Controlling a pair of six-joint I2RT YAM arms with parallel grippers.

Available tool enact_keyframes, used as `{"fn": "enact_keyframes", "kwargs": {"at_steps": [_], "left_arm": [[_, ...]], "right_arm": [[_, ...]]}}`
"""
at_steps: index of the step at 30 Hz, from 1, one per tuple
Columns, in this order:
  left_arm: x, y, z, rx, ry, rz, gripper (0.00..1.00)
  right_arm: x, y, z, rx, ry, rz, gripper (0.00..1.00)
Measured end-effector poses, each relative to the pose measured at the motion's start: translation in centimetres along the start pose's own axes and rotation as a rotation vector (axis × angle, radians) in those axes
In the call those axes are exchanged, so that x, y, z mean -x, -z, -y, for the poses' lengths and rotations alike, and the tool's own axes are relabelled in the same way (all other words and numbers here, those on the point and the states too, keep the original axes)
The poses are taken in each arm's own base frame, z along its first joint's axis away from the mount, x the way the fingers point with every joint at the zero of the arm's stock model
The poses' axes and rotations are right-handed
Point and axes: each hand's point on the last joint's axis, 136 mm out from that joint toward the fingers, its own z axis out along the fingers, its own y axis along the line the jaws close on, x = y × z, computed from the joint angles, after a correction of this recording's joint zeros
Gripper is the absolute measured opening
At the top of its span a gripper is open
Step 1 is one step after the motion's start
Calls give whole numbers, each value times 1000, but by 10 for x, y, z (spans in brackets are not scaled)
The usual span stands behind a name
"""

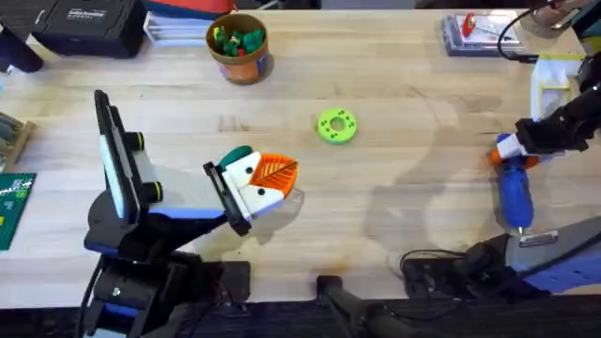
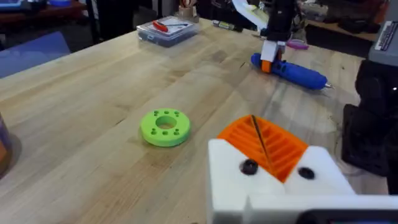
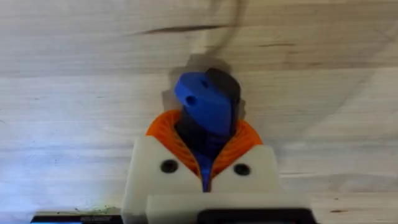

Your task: Pick up the gripper from the table and insert it into the empty holder that is missing its gripper. Then pick up a screw, insert it into the mounting hole, and use the screwdriver to tighten it. Finally, clean up the table by picking up the vegetable and placing it into the bucket.

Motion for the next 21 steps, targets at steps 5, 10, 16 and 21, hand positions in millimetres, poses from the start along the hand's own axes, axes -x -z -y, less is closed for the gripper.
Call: {"fn": "enact_keyframes", "kwargs": {"at_steps": [5, 10, 16, 21], "left_arm": [[0, 0, 0, 0, 1, 0, 9], [0, 0, 0, 0, 0, 0, 9], [0, 0, 0, 0, 1, 0, 9], [0, 0, 0, 0, 0, 0, 9]], "right_arm": [[0, 0, 0, 0, -11, 0, 23], [1, 4, -1, -4, -25, 23, 56], [1, 9, -2, -4, -29, 36, 495], [0, 9, -3, -3, -29, 33, 792]]}}
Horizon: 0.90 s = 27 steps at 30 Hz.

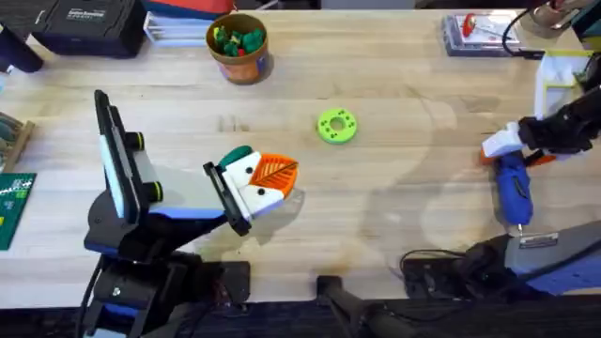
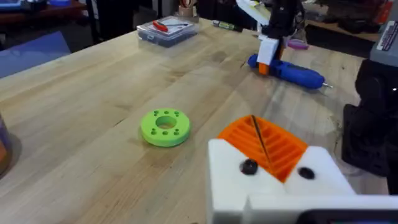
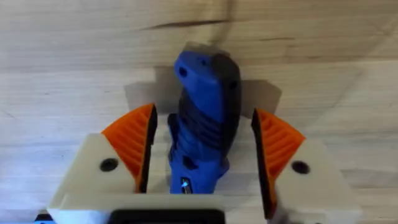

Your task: Pick up the gripper from the table and insert it into the empty holder that is missing its gripper. Then pick up a screw, insert it into the mounting hole, and use the screwdriver to tighten it. Finally, clean up the table by picking up the vegetable and placing it into the bucket.

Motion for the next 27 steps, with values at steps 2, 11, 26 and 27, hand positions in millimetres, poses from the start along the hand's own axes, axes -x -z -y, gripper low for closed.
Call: {"fn": "enact_keyframes", "kwargs": {"at_steps": [2, 11, 26, 27], "left_arm": [[0, 0, 0, 0, 0, 0, 9], [0, 0, 0, 0, 0, 0, 9], [0, 0, 0, 0, 0, 0, 9], [0, 0, 0, 0, 0, 0, 9]], "right_arm": [[0, 0, 0, 0, 4, 0, 814], [-8, -8, -3, 1, 43, -24, 700], [-6, -8, 0, -22, 52, 6, 573], [-5, -8, 0, -22, 52, 7, 575]]}}
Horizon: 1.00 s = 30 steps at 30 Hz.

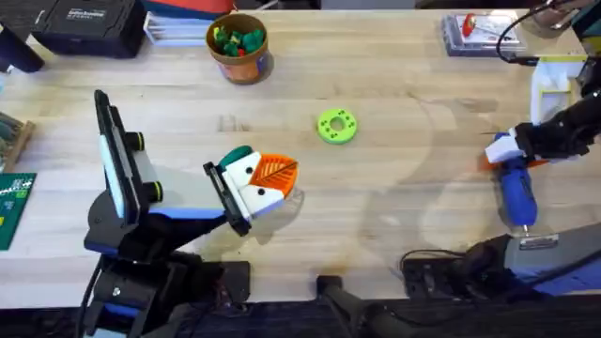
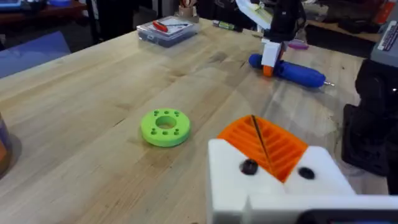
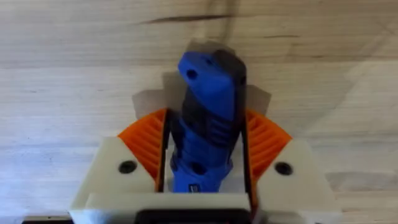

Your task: Pick up the gripper from the table and insert it into the empty holder that is missing its gripper. Then pick up a screw, insert it into the mounting hole, and use the screwdriver to tighten it. Finally, clean up the table by picking up the vegetable and placing it into the bucket.

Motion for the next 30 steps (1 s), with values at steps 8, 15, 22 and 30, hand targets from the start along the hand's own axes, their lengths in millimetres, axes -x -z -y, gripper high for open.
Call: {"fn": "enact_keyframes", "kwargs": {"at_steps": [8, 15, 22, 30], "left_arm": [[0, 0, 0, 0, 0, 0, 9], [0, 0, 0, 0, 0, 0, 9], [0, 0, 0, 0, 0, 0, 9], [0, 0, 0, 0, 0, 0, 9]], "right_arm": [[2, 0, 3, -14, 4, 8, 358], [4, -3, 4, -21, 5, 19, 28], [5, -2, 4, -22, -10, 22, 28], [9, 9, 3, -35, -23, 80, 28]]}}
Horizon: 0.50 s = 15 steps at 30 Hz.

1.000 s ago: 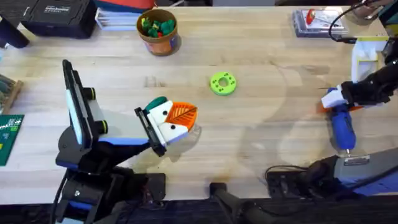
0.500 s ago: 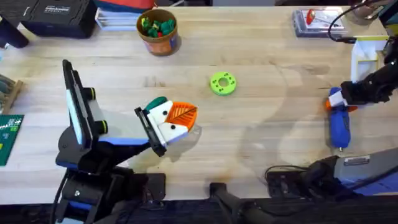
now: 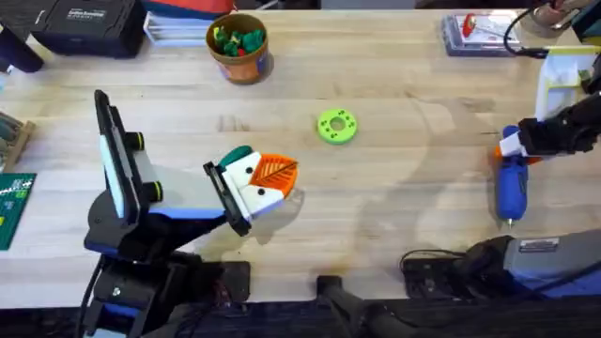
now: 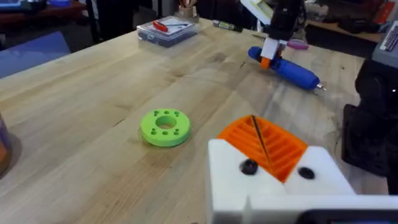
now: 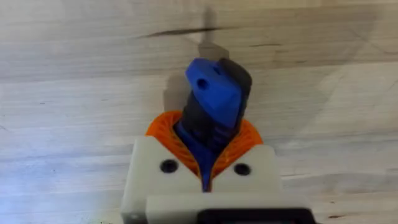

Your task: Pick up the gripper from the table and insert it into the empty holder that is missing its gripper. Then pick up a screw, insert it into the mounting hole, and use the screwdriver to tighten it. Finally, clean up the table by picking up the vegetable and placing it into the bucket.

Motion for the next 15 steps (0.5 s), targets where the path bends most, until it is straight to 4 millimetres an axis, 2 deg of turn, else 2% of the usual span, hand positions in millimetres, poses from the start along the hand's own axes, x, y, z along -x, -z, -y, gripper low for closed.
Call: {"fn": "enact_keyframes", "kwargs": {"at_steps": [11, 13, 15], "left_arm": [[0, 0, 0, 0, 0, 0, 9], [0, 0, 0, 0, 0, 0, 9], [0, 0, 0, 0, 0, 0, 9]], "right_arm": [[7, 0, -2, 14, -12, 35, 28], [7, 0, -3, 19, -16, 33, 84], [6, 0, -3, 19, -18, 32, 97]]}}
